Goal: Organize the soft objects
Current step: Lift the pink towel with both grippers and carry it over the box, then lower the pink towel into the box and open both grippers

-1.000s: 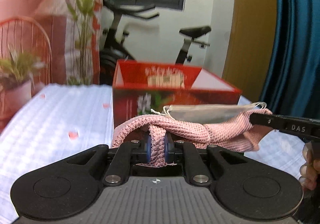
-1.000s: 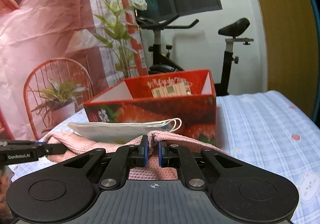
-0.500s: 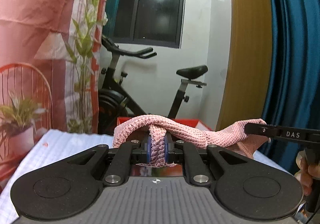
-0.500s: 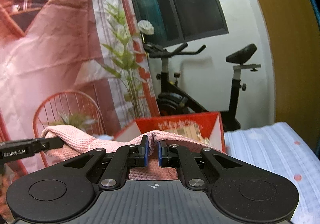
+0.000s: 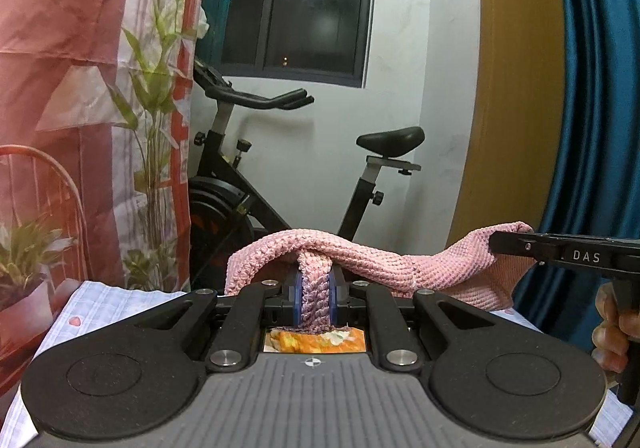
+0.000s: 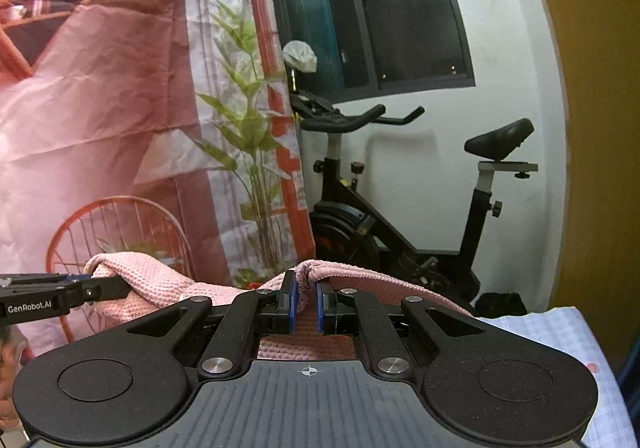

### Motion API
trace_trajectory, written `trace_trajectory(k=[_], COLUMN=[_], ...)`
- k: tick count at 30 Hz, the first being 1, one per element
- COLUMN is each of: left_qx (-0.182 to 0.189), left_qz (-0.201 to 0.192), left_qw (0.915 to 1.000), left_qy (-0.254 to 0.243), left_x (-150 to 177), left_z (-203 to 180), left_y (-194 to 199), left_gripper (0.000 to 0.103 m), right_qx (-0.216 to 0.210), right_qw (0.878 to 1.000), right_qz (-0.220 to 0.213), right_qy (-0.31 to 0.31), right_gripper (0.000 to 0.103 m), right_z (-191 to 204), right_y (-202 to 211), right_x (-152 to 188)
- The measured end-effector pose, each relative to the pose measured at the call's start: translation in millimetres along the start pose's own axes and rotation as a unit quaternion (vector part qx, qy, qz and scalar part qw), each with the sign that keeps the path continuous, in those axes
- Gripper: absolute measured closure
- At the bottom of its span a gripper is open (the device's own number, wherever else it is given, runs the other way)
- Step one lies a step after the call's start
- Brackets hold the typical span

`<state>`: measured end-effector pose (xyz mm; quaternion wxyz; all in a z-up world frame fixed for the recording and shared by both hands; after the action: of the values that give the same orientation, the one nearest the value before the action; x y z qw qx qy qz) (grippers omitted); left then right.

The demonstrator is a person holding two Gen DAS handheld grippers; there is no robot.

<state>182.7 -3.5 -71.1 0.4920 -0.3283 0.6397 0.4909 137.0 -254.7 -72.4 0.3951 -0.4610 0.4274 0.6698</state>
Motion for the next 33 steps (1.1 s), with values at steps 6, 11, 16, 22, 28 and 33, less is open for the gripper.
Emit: trace_trajectory(k=[6, 11, 16, 22, 28, 33], left_qx=[-0.006, -0.009, -0.011, -0.011, 0.007, 0.017], left_qz=[0.030, 0.063, 0.099, 0.144, 0.195, 0.229], left_qw=[0.9995, 0.9976, 0.9943, 0.9877, 0.9777, 0.9692], left_qy=[-0.012, -0.027, -0.038, -0.060, -0.078, -0.090], left_x=[-9.8, -12.5, -7.1, 9.8, 29.7, 41.4], left_z=[4.8, 7.9, 7.3, 3.0, -0.6, -2.7], left_y=[-42.7, -85.0, -125.7, -160.7, -176.2, -180.0], left_gripper=[0.090, 0.090, 0.090, 0.090, 0.089, 0.089], right_qx=[0.000, 0.008, 0.017, 0.018, 0.011, 0.011], right_qw=[1.000, 0.998, 0.995, 0.988, 0.979, 0.970], right_qz=[0.029, 0.061, 0.096, 0.147, 0.205, 0.245], right_qy=[-0.001, 0.007, 0.025, 0.033, 0.012, -0.001], right_gripper=[0.095, 0.095, 0.095, 0.095, 0.095, 0.095], right_z=[-23.8, -40.7, -51.9, -56.8, -57.5, -53.6], right_y=[-47.5, -88.5, -130.5, -170.4, -194.5, -204.9], right_x=[-8.0, -5.2, 1.8, 20.2, 41.8, 55.7])
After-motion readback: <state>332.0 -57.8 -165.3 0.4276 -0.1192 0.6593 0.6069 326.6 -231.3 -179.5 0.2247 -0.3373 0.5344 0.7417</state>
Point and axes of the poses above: each gripper's, at about its wrist camera, not at the fingertips, and y roughly against the way its jaws point, z to its left, x to its underside, the point moved 1 cm from there along -y, roughly the way its jaws point, and after that the axes turned 4 degrees about -x, right-handed, at the moved point
